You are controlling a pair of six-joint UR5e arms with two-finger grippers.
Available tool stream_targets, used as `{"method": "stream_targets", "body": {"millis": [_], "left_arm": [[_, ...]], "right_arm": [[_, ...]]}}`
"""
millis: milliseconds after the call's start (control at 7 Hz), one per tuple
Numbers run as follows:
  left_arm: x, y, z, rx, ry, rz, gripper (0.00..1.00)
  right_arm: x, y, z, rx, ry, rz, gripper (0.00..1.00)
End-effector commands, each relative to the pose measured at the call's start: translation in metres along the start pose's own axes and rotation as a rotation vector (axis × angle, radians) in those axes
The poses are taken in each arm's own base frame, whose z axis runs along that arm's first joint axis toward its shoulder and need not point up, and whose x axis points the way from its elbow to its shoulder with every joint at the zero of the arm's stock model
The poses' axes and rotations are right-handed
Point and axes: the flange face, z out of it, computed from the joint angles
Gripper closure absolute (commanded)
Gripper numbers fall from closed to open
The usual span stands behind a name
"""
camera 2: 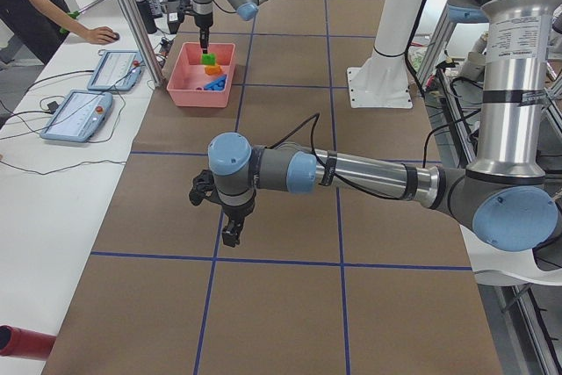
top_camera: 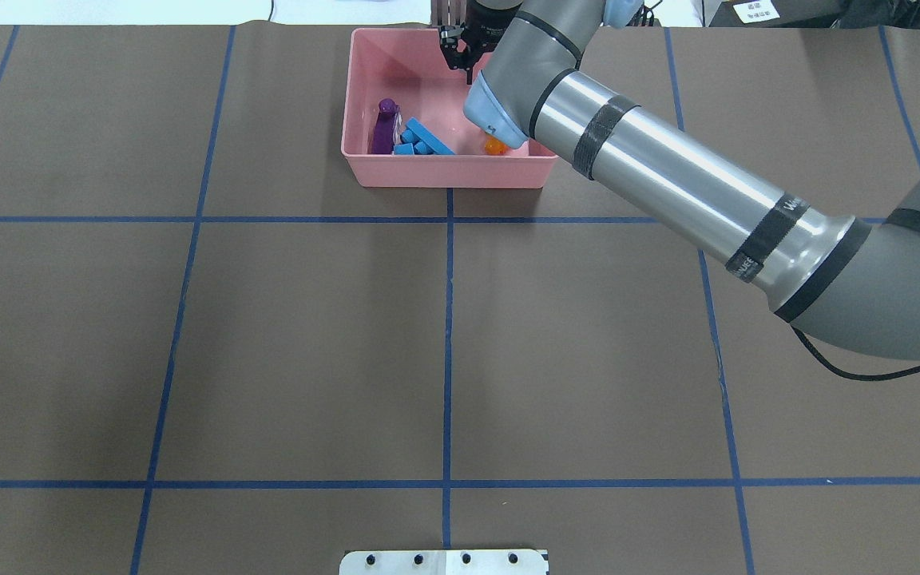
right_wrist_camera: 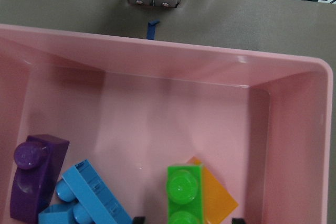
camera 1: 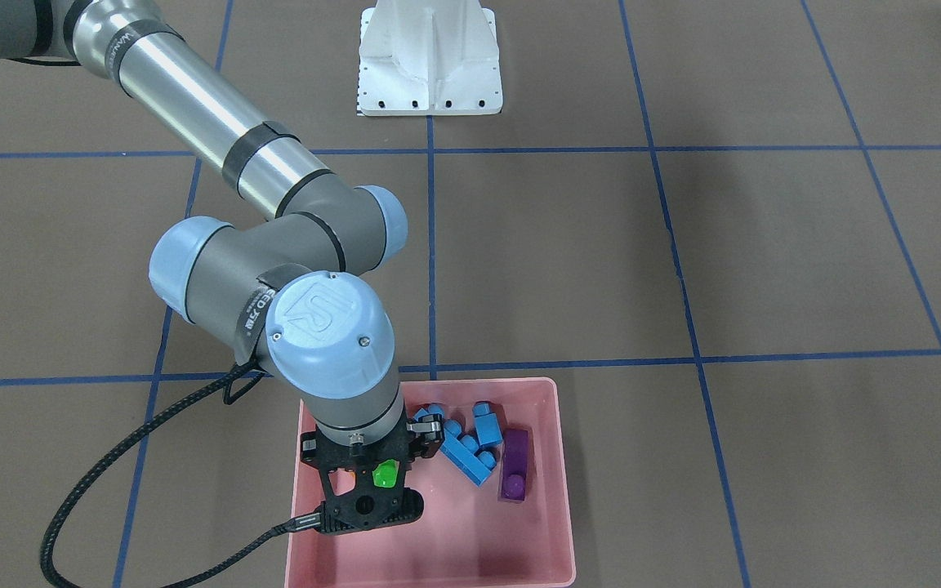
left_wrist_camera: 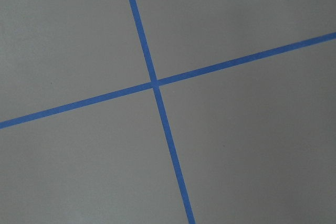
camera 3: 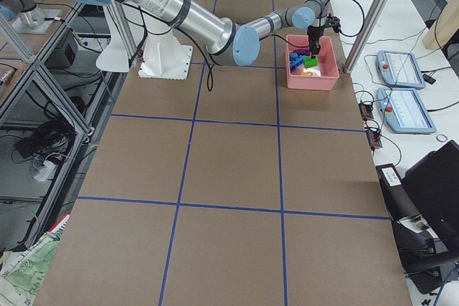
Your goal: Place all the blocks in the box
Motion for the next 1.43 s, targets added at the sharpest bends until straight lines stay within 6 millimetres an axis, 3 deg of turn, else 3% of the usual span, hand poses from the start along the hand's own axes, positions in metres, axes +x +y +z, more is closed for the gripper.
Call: {"method": "stream_targets", "body": {"millis": [0, 286, 429, 571, 857, 1000, 1143, 1286], "left_arm": [[0.000, -0.001, 0.000, 0.001, 0.001, 0.002, 0.00], [-0.010, 0.008, 0.009, -0.020, -0.006, -0.014, 0.00], [-0.013, 0.010, 0.011, -0.024, -0.004, -0.020, 0.00], [-0.012, 0.008, 0.010, -0.023, -0.002, -0.028, 0.00], [-0.014, 0.010, 0.009, -0.021, 0.000, -0.025, 0.00], [-0.016, 0.011, 0.011, -0.026, -0.005, -0.031, 0.00], [-0.016, 0.011, 0.010, -0.024, -0.006, -0.032, 0.00], [-0.016, 0.011, 0.010, -0.023, -0.004, -0.035, 0.00]], "right_arm": [[-0.001, 0.000, 0.000, 0.005, 0.005, 0.018, 0.00], [0.025, -0.021, -0.024, -0.006, -0.018, 0.044, 0.00], [0.054, -0.037, -0.046, -0.038, -0.049, 0.075, 0.00], [0.090, -0.034, -0.065, -0.047, -0.033, 0.062, 0.00], [0.199, 0.004, -0.091, -0.078, 0.016, -0.049, 0.00], [0.270, 0.026, -0.106, -0.081, 0.001, -0.081, 0.00], [0.358, 0.060, -0.121, -0.075, -0.035, -0.080, 0.00], [0.444, 0.108, -0.128, -0.066, -0.017, -0.063, 0.00]]}}
